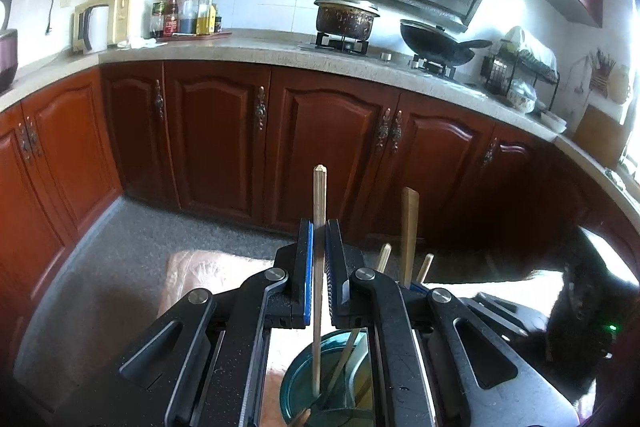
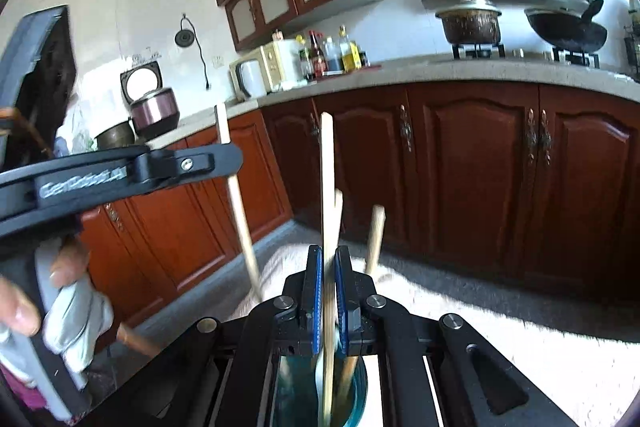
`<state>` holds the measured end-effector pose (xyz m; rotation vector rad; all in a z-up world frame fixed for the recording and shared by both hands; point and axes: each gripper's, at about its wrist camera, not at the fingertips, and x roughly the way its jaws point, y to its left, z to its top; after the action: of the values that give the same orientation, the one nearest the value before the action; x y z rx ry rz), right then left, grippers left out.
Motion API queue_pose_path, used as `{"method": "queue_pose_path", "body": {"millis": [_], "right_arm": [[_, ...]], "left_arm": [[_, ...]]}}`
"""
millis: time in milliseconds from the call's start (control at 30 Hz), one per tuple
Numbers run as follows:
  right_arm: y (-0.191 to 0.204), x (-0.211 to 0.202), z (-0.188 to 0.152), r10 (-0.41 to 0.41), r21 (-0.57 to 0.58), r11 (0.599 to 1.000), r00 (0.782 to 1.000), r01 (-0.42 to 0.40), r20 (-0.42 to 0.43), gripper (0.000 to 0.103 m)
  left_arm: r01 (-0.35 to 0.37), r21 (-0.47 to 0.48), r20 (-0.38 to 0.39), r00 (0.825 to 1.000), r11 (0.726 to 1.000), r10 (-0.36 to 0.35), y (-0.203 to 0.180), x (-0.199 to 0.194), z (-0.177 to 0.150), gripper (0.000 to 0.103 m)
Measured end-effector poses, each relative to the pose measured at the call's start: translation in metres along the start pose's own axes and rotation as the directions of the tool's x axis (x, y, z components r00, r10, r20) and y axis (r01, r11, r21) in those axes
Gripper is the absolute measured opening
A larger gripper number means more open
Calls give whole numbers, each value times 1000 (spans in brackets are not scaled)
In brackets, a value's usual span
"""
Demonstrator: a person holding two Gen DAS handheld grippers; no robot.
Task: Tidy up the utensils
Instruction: 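Lower both held chopsticks into the holder beside the other utensils, then open both tools to release the chopsticks into the holder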
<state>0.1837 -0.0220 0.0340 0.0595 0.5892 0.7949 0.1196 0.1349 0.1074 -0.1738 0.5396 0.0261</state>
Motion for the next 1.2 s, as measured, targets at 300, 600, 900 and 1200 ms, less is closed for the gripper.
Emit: {"method": "queue_pose_path", "body": {"millis": [300, 600, 900, 1200], "right_arm": [[-2, 1, -32, 0, 34, 999, 990, 5, -142, 6], [-13, -32, -34, -17, 110, 993, 989, 34, -145, 29], [-3, -65, -39, -85, 115, 988, 984, 104, -154, 37], [4, -104, -45, -155, 121, 977, 975, 175, -162, 42]], "left_arm": [[-39, 16, -60, 997, 999, 40, -6, 8, -21, 4], [-23, -16, -113, 993, 1000, 21, -3, 5, -30, 14], [8, -60, -126, 992, 998, -15, -6, -16, -42, 38], [20, -5, -134, 991, 1000, -20, -35, -36, -64, 48]]}}
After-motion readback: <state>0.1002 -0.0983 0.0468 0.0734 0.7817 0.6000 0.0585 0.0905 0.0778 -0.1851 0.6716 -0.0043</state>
